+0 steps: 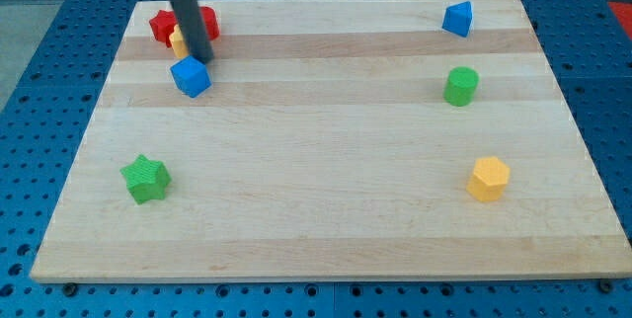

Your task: Slide your arm to the bottom right of the board

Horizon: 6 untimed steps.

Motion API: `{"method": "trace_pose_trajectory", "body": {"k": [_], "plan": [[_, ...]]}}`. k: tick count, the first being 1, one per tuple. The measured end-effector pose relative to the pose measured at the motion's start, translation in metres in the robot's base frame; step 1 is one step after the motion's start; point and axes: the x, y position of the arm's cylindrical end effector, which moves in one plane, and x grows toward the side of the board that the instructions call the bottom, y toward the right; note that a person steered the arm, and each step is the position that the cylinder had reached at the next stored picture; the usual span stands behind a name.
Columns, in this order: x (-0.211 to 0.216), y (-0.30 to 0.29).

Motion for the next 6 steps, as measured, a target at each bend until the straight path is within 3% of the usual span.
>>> {"method": "trace_pose_trajectory", "body": {"k": [3, 4, 5, 6], "plan": [[0.133, 0.318], [0.122, 0.408], [0.215, 0.417], [0.235, 0.395]]}}
